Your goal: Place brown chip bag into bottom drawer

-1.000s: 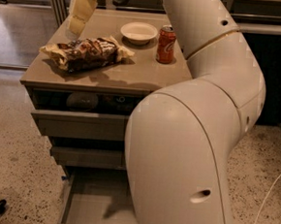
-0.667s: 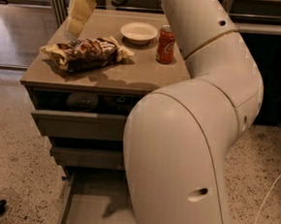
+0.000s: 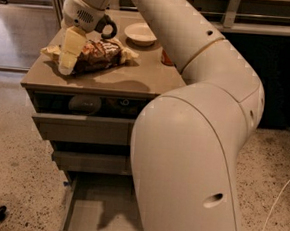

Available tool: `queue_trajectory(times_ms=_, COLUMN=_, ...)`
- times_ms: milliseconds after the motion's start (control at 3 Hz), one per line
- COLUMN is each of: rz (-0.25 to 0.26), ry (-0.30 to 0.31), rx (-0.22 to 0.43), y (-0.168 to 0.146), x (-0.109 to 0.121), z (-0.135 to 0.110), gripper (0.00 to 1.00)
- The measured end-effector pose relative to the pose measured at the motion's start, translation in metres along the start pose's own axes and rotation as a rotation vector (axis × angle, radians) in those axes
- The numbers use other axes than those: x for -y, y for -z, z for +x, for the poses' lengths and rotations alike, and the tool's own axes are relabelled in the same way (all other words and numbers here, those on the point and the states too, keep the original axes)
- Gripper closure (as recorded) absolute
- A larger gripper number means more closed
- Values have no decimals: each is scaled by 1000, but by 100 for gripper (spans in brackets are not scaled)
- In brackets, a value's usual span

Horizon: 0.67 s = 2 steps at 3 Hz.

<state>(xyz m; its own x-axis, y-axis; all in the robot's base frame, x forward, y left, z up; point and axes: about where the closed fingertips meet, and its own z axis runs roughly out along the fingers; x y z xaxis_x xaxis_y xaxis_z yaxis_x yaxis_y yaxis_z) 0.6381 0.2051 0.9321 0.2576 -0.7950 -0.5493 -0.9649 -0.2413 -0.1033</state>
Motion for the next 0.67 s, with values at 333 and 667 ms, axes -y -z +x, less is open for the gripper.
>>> queue_trajectory(times_ms=333, rz=-21, ry=-2, rx=-6, y=-12, x=-4, z=2, gripper=0)
queue_trajectory(times_ms=667, rz=16, ry=-12, rx=-79, y=-18, x=1, z=2, gripper=0)
